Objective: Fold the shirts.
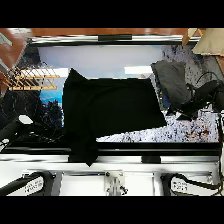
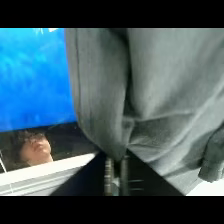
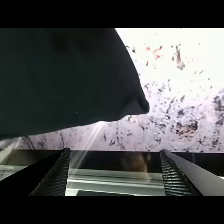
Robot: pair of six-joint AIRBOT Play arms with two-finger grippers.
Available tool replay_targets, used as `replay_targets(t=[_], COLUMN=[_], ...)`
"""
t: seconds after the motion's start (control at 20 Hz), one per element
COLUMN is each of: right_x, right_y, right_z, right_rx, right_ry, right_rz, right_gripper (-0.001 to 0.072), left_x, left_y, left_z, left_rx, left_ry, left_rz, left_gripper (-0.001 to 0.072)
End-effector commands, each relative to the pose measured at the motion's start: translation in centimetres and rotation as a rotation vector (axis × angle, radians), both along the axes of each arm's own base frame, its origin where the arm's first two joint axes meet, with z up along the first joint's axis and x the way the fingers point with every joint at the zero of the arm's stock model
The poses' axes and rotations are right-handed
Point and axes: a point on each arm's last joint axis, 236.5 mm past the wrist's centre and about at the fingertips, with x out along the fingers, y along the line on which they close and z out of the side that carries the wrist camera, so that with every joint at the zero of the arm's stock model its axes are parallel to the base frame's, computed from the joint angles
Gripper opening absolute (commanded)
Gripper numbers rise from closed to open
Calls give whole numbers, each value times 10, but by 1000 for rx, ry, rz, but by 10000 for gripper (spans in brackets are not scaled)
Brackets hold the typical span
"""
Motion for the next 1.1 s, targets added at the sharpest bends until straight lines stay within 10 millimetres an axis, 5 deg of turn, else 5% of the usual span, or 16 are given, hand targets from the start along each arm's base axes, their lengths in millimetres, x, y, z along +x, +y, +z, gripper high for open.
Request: replay_targets(t=[0.0, 0.35, 0.55, 0.6, 0.7, 0.75, 0.8, 0.9, 0.95, 1.0, 1.05], right_x=[-17, 1, -8, -5, 5, 8, 13, 28, 40, 56, 72], right_y=[1, 17, 26, 29, 34, 37, 39, 43, 46, 50, 55], right_z=[-30, -66, -82, -84, -85, -82, -74, -42, -16, 24, 71], right_rx=[14, 98, 106, 98, 80, 79, 81, 75, 77, 81, 81], right_ry=[100, 99, 164, 155, 117, 109, 92, -1, -82, -208, -350], right_rz=[7, -32, -6, 4, 5, 8, 20, 67, 98, 141, 176], right_gripper=[675, 674, 674, 567, 153, 73, 73, 73, 73, 73, 73], left_x=[0, 0, 3, 5, 11, 19, 30, 65, 90, 113, 137], left_y=[-4, -4, -3, -2, -1, 0, 2, 10, 14, 19, 24], left_z=[1, 2, 1, 2, 6, 12, 21, 59, 96, 142, 209], left_rx=[-13, -15, -8, -5, -2, 3, 9, 47, 71, 102, 150], left_ry=[1, -7, -25, -29, -49, -81, -128, -271, -389, -532, -734], left_rz=[-6, -18, -18, -16, -17, -22, -36, -50, -53, -57, -75], left_gripper=[35, 35, 34, 35, 35, 34, 33, 32, 32, 32, 32])
